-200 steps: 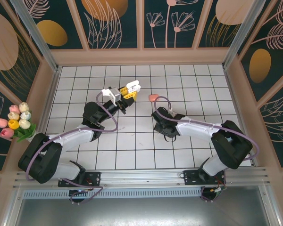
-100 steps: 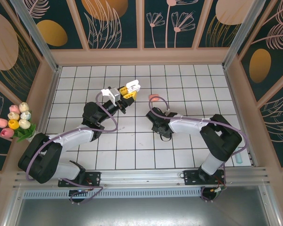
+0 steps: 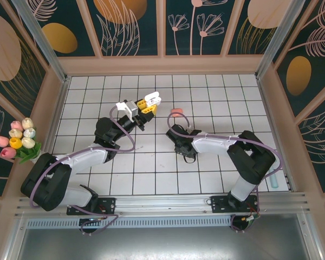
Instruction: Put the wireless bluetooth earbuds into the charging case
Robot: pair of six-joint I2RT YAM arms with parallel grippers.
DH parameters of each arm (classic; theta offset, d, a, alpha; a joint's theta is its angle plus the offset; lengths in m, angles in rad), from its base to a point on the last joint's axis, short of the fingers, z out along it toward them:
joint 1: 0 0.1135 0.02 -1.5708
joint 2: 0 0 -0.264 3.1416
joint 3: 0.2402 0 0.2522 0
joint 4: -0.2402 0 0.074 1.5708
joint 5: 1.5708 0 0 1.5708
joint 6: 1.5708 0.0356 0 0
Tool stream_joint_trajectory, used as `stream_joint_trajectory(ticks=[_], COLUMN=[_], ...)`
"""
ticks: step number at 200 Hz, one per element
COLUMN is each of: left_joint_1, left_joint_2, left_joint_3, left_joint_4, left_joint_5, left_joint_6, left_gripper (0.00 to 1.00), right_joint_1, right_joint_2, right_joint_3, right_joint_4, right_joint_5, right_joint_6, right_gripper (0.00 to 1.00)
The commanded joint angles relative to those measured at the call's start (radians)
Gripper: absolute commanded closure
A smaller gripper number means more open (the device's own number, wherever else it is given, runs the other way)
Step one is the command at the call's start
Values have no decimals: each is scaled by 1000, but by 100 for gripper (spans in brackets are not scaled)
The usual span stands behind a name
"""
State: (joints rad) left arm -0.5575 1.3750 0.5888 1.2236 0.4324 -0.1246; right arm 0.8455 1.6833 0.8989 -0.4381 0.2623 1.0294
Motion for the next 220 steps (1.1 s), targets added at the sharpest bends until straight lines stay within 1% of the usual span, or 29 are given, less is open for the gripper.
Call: stream_joint_trajectory(ticks=[1, 21, 51, 78, 87, 101, 113, 125, 137, 146, 164, 184, 200, 220], left_joint_1=[-7, -7, -7, -6, -7, -7, -6, -7, -7, -6, -7, -7, -7, -6], left_joint_2=[-1, -4, -11, -15, -15, -14, -14, -13, -12, -13, -10, -5, -2, 0], left_joint_3=[2, 2, 2, 2, 2, 2, 2, 1, 1, 1, 3, 7, 8, 8], left_joint_4=[48, 47, 43, 43, 42, 43, 43, 46, 48, 48, 50, 54, 59, 63], left_joint_5=[-12, -11, -12, -13, -11, -11, -11, -11, -11, -13, -16, -15, -17, -17], left_joint_6=[-4, -4, -3, -4, -4, -5, -6, -8, -9, -7, -7, -9, -12, -12], left_gripper=[100, 100, 100, 100, 100, 100, 100, 100, 100, 100, 100, 100, 100, 100], right_joint_1=[14, 14, 28, 28, 24, 21, 18, 13, 6, 2, -10, -4, 4, 5], right_joint_2=[55, 73, 98, 107, 107, 108, 98, 81, 55, 31, -9, -33, -33, -15], right_joint_3=[1, 28, 76, 86, 86, 87, 94, 102, 108, 106, 91, 58, 47, 46], right_joint_4=[16, 19, -4, -32, -36, -46, -44, -43, -31, -21, -21, -5, -28, -41], right_joint_5=[-76, -89, -77, -69, -77, -79, -86, -89, -99, -98, -89, -71, -29, -39], right_joint_6=[-84, -212, -482, -630, -662, -671, -646, -589, -505, -409, -179, 17, 121, 185], right_gripper=[67, 68, 70, 69, 67, 56, 50, 47, 45, 44, 43, 43, 43, 43])
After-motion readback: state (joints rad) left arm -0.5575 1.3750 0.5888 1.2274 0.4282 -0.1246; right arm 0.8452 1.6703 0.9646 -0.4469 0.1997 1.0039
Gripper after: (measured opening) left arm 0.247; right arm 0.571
